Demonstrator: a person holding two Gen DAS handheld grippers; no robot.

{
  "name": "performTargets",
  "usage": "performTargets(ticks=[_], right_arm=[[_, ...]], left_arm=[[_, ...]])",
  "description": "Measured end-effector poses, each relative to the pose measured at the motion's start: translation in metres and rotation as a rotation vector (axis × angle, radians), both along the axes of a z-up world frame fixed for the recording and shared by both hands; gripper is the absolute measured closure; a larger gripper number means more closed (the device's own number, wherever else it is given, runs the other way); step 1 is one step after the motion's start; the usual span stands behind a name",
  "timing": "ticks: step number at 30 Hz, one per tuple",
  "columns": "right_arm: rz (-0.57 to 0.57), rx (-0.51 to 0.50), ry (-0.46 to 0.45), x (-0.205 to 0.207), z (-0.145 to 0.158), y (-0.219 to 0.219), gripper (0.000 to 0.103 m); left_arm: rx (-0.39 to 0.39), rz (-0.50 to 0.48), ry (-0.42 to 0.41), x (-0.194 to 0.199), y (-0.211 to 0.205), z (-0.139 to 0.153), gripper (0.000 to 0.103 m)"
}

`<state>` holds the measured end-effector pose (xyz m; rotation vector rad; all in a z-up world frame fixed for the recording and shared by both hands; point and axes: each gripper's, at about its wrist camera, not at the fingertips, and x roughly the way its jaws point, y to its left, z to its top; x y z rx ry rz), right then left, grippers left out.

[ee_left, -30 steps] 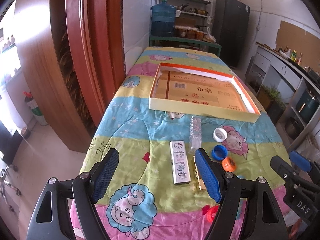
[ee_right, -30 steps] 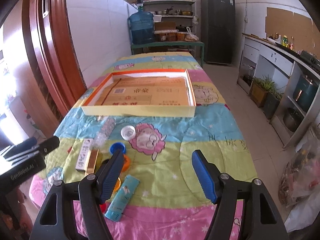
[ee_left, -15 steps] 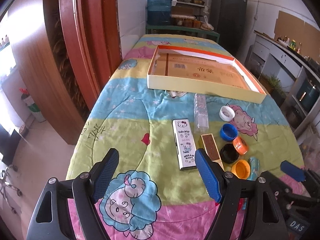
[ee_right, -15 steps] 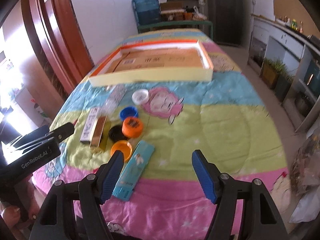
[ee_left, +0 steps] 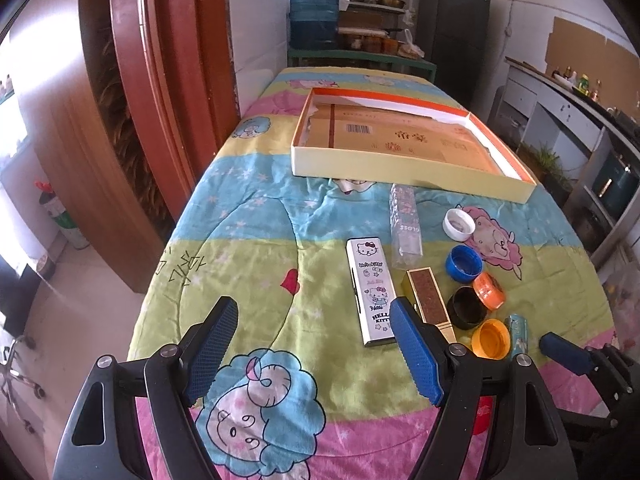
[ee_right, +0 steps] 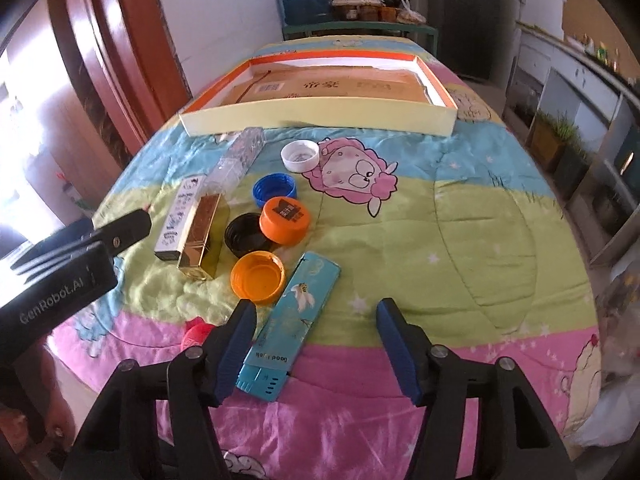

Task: Organize rigid objects
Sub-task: 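Grasp the teal lighter with the right gripper while the left grasps the white Hello Kitty box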

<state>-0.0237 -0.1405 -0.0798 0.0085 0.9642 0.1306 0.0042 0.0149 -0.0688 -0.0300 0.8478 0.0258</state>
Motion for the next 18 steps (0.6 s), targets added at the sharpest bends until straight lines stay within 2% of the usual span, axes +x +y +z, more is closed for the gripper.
performTargets(ticks=[2, 4, 5, 10, 18], right_arm=[[0.013, -0.02, -0.006, 0.0, 0.0, 0.002, 0.049], [0.025, -0.022, -0.008, 0.001, 0.001, 0.002, 0.068], [0.028, -0.026, -0.01, 0.001, 0.001, 0.002, 0.073], [0.027, -0.033, -0.02, -0.001, 0.004, -0.006, 0.078], [0.009, -0.027, -0.043, 0.002, 0.008, -0.018, 0.079]], left_arm=[[0.003, -0.003, 0.004, 0.002, -0.001, -0.002, 0.023], [0.008, -0.004, 0.005, 0.004, -0.002, -0.003, 0.023], [0.008, -0.005, 0.008, 0.006, -0.003, -0.004, 0.023], [0.009, -0.012, 0.021, 0.011, -0.008, -0.009, 0.023], [0.023, 0.001, 0.067, 0.025, -0.022, -0.022, 0.024]])
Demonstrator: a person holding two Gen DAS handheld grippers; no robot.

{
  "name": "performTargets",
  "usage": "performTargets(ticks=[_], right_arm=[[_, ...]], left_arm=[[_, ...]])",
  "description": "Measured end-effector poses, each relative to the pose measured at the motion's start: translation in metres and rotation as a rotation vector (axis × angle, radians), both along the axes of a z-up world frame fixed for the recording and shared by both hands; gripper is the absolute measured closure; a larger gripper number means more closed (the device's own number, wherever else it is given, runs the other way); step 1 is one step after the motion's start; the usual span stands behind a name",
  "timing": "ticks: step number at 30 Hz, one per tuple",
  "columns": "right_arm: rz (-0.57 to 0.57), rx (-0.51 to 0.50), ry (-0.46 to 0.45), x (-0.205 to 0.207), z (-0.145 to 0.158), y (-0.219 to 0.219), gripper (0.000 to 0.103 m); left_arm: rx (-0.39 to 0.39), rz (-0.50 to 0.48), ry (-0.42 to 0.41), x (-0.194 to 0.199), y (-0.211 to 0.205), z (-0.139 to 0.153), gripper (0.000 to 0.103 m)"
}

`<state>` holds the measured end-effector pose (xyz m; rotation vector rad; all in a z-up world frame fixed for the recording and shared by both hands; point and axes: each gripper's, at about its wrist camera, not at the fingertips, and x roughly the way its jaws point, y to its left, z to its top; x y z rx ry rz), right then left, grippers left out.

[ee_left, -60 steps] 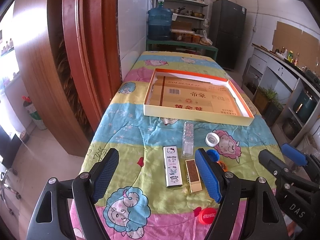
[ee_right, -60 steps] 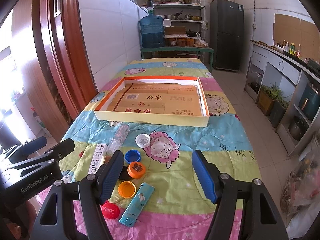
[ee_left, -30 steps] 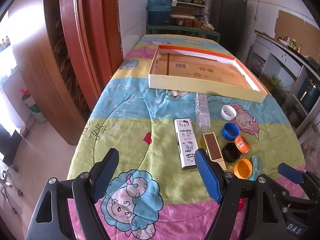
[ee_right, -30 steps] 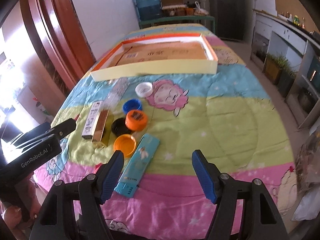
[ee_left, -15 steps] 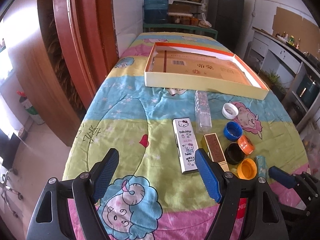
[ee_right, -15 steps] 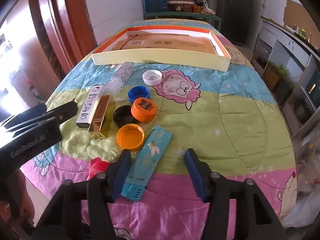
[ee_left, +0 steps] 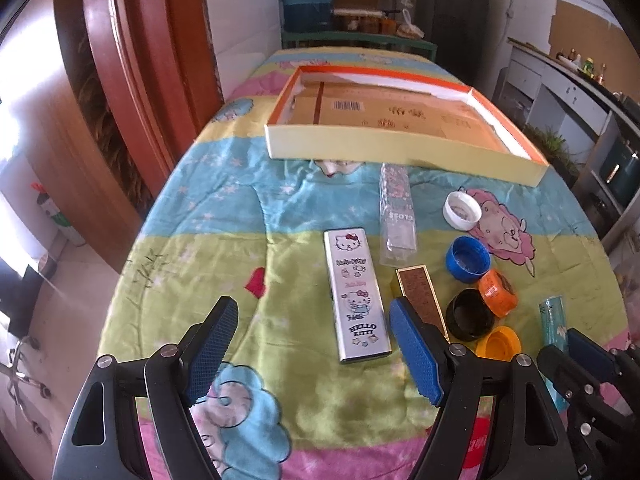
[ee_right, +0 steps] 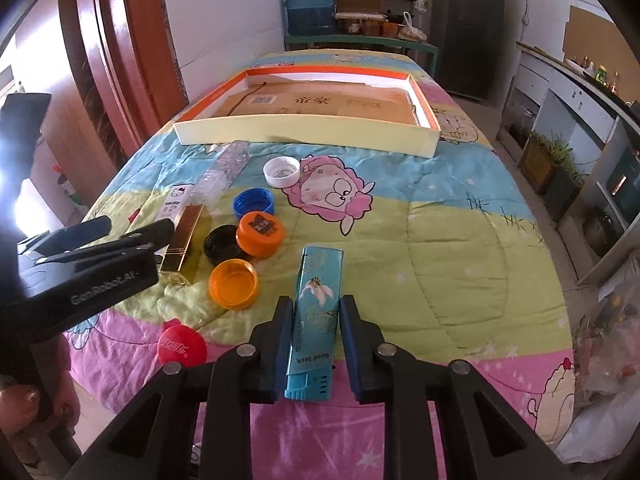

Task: Organize rigid objects
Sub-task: 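Grasp the teal lighter with the right gripper while the left grasps the white Hello Kitty box, then carry the Hello Kitty box and teal lighter over the cardboard lid with both grippers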

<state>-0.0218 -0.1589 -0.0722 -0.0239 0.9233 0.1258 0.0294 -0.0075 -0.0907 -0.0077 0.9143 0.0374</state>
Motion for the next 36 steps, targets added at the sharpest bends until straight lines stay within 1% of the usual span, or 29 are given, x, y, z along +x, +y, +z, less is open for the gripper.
performTargets(ticks=[3, 6, 7, 9, 10, 11, 13, 18, 23, 28, 36], right_arm=[[-0.004, 0.015, 0.006, 0.002, -0.002, -0.004, 0.079], [-0.006, 0.021, 0.006, 0.003, -0.004, -0.007, 0.079], [-0.004, 0.022, 0.005, 0.003, -0.004, -0.007, 0.079], [0.002, 0.027, 0.005, 0.004, -0.005, -0.007, 0.079], [0.006, 0.03, 0.005, 0.004, -0.005, -0.007, 0.079], [0.008, 0.034, 0.005, 0.004, -0.006, -0.007, 0.079], [0.011, 0.04, 0.004, 0.005, -0.006, -0.008, 0.079], [0.015, 0.052, -0.005, 0.006, -0.004, -0.011, 0.079], [0.018, 0.067, -0.012, 0.01, -0.001, -0.014, 0.08], [0.027, 0.08, -0.019, 0.017, 0.005, -0.014, 0.08], [0.033, 0.088, -0.049, 0.029, 0.02, -0.015, 0.08]], left_arm=[[-0.018, 0.028, -0.002, 0.005, 0.002, -0.002, 0.024], [-0.064, 0.038, 0.002, 0.01, 0.01, -0.005, 0.024], [-0.055, 0.033, 0.005, 0.01, 0.01, -0.005, 0.025], [-0.026, 0.03, 0.001, 0.009, 0.007, -0.006, 0.034], [-0.008, 0.028, -0.003, 0.008, 0.005, -0.005, 0.045], [-0.001, 0.021, -0.012, 0.006, 0.003, -0.005, 0.059], [-0.02, 0.005, -0.017, 0.004, 0.003, -0.003, 0.077], [-0.064, 0.009, -0.013, 0.006, 0.009, 0.0, 0.077], [-0.055, 0.006, -0.026, 0.006, 0.008, 0.004, 0.077], [-0.055, 0.001, -0.056, 0.006, 0.008, 0.015, 0.077], [-0.087, -0.004, -0.089, 0.012, 0.013, 0.033, 0.077]])
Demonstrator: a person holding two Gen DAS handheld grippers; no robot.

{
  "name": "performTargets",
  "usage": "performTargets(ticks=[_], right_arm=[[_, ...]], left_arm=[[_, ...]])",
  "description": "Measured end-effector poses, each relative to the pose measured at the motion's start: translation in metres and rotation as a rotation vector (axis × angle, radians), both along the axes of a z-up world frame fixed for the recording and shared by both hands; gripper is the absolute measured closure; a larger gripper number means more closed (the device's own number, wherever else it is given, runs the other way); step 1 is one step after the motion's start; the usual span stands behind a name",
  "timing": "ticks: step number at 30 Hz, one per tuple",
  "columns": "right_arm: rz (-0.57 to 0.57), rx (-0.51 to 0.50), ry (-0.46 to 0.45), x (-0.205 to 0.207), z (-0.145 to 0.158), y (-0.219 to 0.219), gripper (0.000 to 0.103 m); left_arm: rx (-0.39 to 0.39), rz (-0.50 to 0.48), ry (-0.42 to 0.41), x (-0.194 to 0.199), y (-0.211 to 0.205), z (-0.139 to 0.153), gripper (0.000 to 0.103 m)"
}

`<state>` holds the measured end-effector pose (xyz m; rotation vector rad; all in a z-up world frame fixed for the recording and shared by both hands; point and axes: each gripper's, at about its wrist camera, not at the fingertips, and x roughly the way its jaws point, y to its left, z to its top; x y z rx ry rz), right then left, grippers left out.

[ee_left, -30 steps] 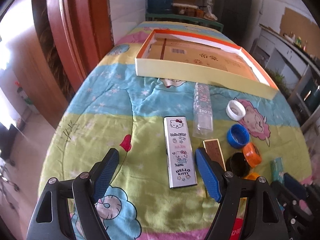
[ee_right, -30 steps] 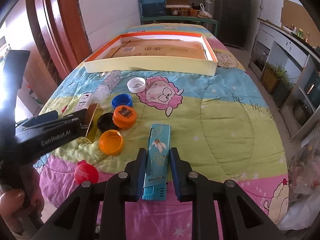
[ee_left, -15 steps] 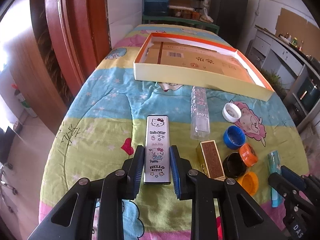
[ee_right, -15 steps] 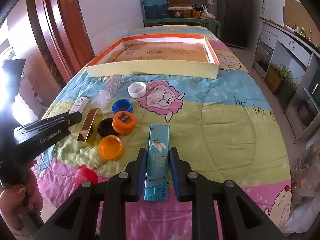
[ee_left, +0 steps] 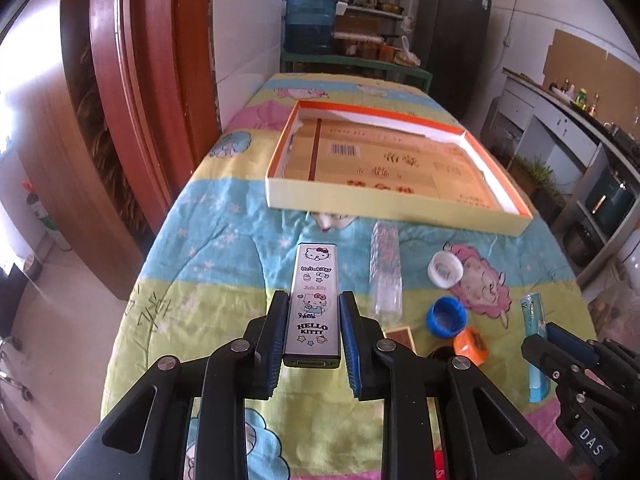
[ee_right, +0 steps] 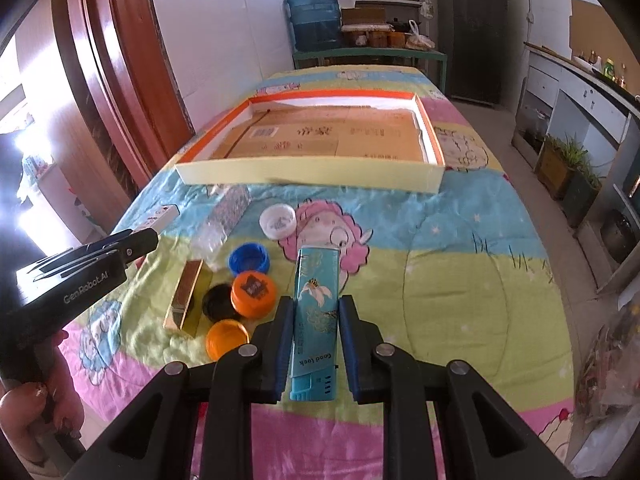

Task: Organize rigid objects
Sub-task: 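Carry the Hello Kitty box and teal lighter over the cardboard lid with both grippers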

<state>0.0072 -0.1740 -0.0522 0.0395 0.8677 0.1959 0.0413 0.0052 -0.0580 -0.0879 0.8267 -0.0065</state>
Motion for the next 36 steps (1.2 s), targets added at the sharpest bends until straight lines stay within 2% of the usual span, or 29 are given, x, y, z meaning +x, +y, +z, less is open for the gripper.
performTargets(ticks=[15, 22, 36], right_arm=[[-0.012, 0.011, -0.058, 0.028, 0.028, -0.006, 0.08], [-0.011, 0.005, -0.086, 0.043, 0.04, -0.009, 0.08], [0.001, 0.001, -0.082, 0.079, 0.041, -0.005, 0.08]], left_arm=[[-0.039, -0.04, -0.057, 0.024, -0.002, 0.032, 0.077], [-0.043, -0.052, -0.062, 0.037, -0.009, 0.037, 0.077], [-0.036, -0.053, -0.063, 0.068, -0.015, 0.042, 0.077]])
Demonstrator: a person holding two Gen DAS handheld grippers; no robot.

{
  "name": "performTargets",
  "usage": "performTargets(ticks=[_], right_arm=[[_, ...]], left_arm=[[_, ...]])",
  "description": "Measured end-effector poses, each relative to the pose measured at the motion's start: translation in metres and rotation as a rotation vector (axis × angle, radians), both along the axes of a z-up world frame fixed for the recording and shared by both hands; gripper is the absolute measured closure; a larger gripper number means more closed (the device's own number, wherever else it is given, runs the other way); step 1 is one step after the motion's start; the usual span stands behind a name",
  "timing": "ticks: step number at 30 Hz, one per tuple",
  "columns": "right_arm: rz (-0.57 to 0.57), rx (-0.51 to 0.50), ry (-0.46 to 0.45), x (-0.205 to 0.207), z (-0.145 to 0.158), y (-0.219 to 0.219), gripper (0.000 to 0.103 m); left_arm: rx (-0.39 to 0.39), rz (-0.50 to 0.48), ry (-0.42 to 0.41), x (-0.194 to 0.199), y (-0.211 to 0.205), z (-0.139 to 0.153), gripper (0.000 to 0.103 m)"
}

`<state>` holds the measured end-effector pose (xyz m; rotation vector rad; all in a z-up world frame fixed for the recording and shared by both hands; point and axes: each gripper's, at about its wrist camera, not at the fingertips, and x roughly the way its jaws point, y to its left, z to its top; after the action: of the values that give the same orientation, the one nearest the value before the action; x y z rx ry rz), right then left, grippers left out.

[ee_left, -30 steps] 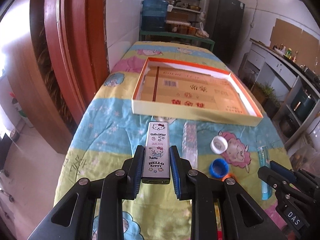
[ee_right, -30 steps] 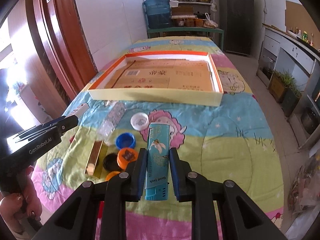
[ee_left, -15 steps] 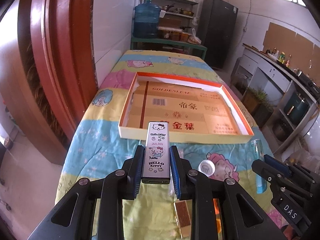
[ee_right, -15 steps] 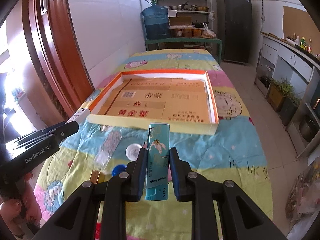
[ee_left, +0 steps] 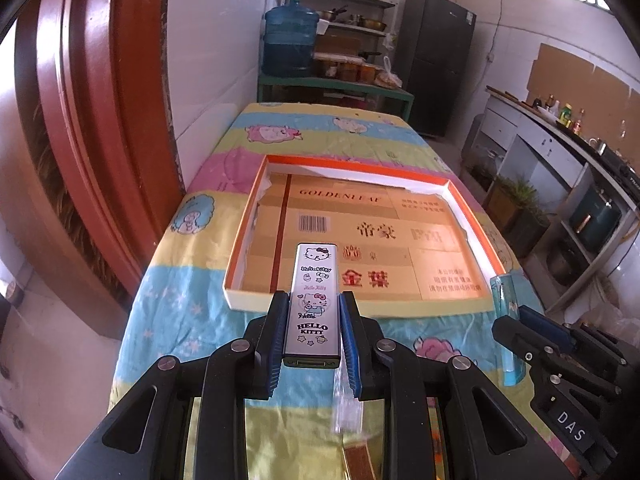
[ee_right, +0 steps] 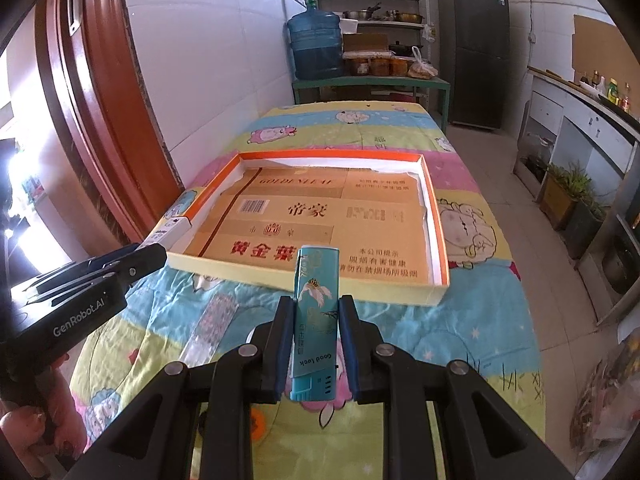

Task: Organize rigid objects
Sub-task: 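Carry the Hello Kitty box and teal lighter over the cardboard lid with both grippers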

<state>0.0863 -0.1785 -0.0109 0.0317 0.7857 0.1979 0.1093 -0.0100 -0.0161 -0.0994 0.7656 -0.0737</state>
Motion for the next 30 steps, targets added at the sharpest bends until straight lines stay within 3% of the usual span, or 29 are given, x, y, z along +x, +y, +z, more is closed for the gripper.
performTargets(ticks=[11, 30], right_arm=[[0.025, 0.01, -0.016, 0.046, 0.002, -0.001, 0.08], [0.036, 0.004, 0.03, 0.122, -0.014, -0.005, 0.08]], left_arm=[[0.02, -0.002, -0.017, 0.047, 0.002, 0.003, 0.077], [0.048, -0.001, 0.058, 0.114, -0.006, -0.02, 0.077]])
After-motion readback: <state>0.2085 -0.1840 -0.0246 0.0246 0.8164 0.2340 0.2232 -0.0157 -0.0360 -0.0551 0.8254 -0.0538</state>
